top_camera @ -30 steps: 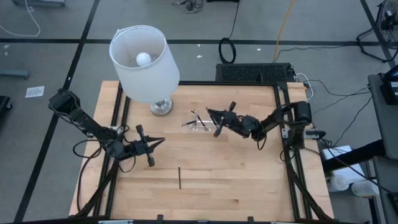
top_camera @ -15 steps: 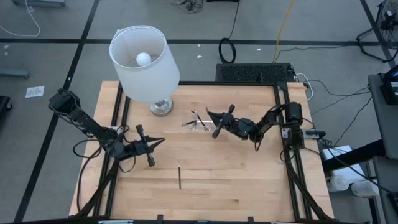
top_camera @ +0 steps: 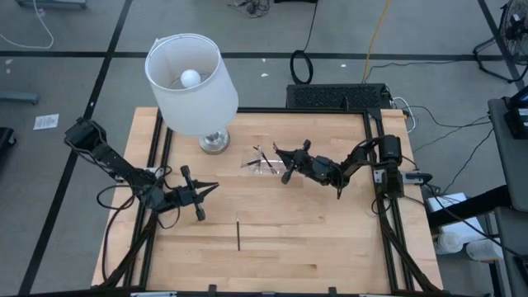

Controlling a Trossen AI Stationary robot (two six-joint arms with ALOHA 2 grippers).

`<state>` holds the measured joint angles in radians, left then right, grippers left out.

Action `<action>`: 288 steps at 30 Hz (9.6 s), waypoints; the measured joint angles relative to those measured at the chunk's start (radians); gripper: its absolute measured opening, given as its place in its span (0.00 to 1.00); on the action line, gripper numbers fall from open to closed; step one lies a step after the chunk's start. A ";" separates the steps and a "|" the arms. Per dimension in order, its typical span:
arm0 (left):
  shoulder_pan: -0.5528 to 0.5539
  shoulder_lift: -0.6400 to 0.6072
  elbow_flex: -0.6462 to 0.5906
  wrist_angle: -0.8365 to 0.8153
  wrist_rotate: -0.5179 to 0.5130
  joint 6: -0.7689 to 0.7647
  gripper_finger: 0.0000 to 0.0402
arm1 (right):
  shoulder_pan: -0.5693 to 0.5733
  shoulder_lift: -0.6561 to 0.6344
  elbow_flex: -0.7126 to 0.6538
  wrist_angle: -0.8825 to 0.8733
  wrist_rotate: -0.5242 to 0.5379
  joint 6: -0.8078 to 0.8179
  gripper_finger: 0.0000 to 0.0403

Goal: Put items in baskets/containers
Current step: Put the black eyeshadow brush into the transparent organizer, then put the black liner brush into the transparent organizer

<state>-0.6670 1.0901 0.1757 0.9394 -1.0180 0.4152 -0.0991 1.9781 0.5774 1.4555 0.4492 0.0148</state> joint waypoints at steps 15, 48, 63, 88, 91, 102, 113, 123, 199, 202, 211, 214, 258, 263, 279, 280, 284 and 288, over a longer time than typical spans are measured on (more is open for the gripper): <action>0.000 0.000 0.000 0.000 0.000 -0.002 0.08 | 0.000 -0.001 0.000 0.062 -0.007 -0.005 0.14; -0.012 0.213 0.318 -0.752 0.487 -0.772 0.08 | 0.558 0.030 0.408 -0.770 0.073 0.147 0.00; 0.042 0.563 0.560 -0.992 0.750 -0.869 0.08 | 0.532 0.061 0.489 -0.891 0.021 0.154 0.00; 0.250 0.665 0.663 -0.970 0.865 -0.681 0.08 | 0.530 0.061 0.489 -0.961 0.023 0.130 0.00; 0.255 0.665 0.663 -0.972 0.869 -0.650 0.08 | 0.528 0.039 0.489 -0.999 0.086 0.222 0.00; 0.231 0.663 0.663 -0.975 0.856 -0.630 0.08 | 0.534 -0.234 0.538 -1.539 -0.044 0.612 0.03; 0.217 0.663 0.663 -0.974 0.852 -0.604 0.08 | 0.478 -0.243 0.536 -1.816 -0.307 0.853 0.32; 0.217 0.663 0.663 -0.974 0.832 -0.592 0.08 | 0.382 -0.227 0.535 -1.870 -0.325 0.942 0.59; 0.075 0.319 0.662 -0.767 0.411 -0.187 0.08 | 0.507 -0.449 0.029 -0.220 -0.306 -0.186 0.00; 0.091 0.313 0.662 -0.667 0.411 -0.183 0.08 | 0.505 -0.394 0.069 -0.215 -0.317 -0.198 0.00; 0.113 0.313 0.662 -0.512 0.531 -0.192 0.08 | 0.502 -0.242 0.196 -0.206 -0.320 -0.221 0.00; 0.106 0.314 0.662 -0.509 0.587 -0.196 0.08 | 0.493 -0.212 0.231 -0.206 -0.322 -0.216 0.00; 0.225 0.347 0.662 -0.436 0.855 -0.215 0.37 | 0.485 -0.145 0.315 -0.212 -0.320 -0.240 0.00; 0.228 0.348 0.662 -0.439 0.865 -0.210 0.36 | 0.485 -0.145 0.315 -0.215 -0.320 -0.240 0.00; 0.216 0.347 0.662 -0.455 0.861 -0.133 0.03 | 0.485 -0.145 0.315 -0.218 -0.320 -0.245 0.00; 0.211 0.341 0.662 -0.461 0.849 -0.123 0.02 | 0.485 -0.145 0.315 -0.218 -0.319 -0.245 0.00; 0.197 0.311 0.662 -0.481 0.801 -0.099 0.02 | 0.483 -0.146 0.317 -0.210 -0.314 -0.245 0.04; 0.179 0.230 0.663 -0.539 0.745 -0.086 0.02 | 0.487 -0.145 0.315 -0.232 -0.320 -0.242 0.09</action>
<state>-0.4883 1.3199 0.8383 0.4001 -0.2734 0.3296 0.3877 1.8328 0.8925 1.2231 0.1291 -0.2276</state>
